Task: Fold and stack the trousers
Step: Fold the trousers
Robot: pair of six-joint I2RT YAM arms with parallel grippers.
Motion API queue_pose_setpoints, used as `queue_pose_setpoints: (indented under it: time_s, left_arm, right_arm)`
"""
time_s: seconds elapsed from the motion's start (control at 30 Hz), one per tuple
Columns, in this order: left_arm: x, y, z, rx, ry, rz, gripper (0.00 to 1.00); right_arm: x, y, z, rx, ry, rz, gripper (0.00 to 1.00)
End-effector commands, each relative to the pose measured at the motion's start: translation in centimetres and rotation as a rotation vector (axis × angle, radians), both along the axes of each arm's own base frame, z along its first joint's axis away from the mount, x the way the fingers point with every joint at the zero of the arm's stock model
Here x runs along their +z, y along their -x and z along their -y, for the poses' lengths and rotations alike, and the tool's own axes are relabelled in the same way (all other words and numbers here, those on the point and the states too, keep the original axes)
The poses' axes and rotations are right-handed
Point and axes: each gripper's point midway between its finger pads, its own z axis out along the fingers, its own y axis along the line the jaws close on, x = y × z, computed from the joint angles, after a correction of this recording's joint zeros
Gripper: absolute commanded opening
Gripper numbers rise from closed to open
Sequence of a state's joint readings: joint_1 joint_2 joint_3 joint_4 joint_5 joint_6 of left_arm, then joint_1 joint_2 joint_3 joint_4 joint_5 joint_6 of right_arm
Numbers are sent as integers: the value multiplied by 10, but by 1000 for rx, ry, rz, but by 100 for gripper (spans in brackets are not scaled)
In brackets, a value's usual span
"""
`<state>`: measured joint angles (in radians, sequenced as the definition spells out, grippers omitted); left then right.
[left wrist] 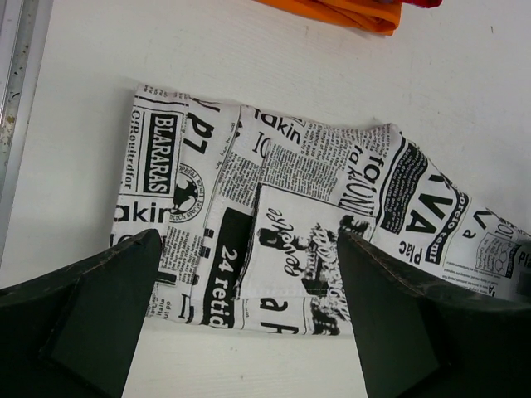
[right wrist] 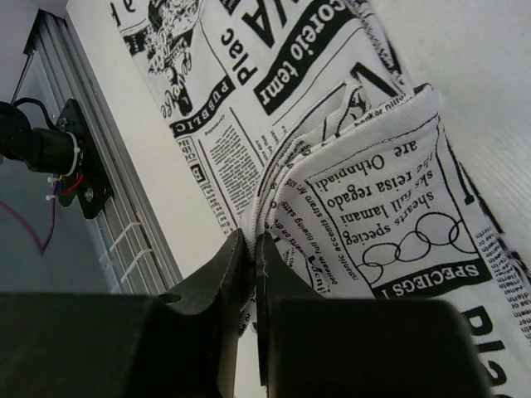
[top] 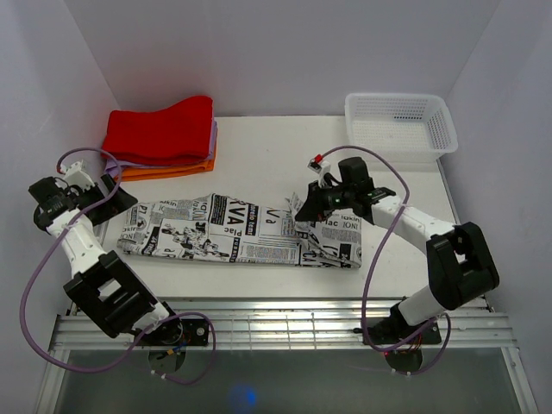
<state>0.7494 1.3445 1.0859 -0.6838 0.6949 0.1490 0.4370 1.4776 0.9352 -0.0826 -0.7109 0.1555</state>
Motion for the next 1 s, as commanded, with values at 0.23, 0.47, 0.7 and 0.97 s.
queue_pose_setpoints:
  time_s: [0.23,0.47,0.7,0.97]
  left_arm:
    - [-5,-2,-10,67,-4,-19,98]
    - [-12,3,-8,62,-19,-30,98]
    - [-12,5,-3,50,-16,-21,98]
    - [-13,8,-1,43,-22,-17,98]
  right_arm:
    - [-7,9,-91,72,-53,16,8]
    - [-31,4,-114,39,-30,-44,8]
    - [-49,6,-125,35,1,-67,8]
    - [-40,-8,-133,-25,-3,-40,8]
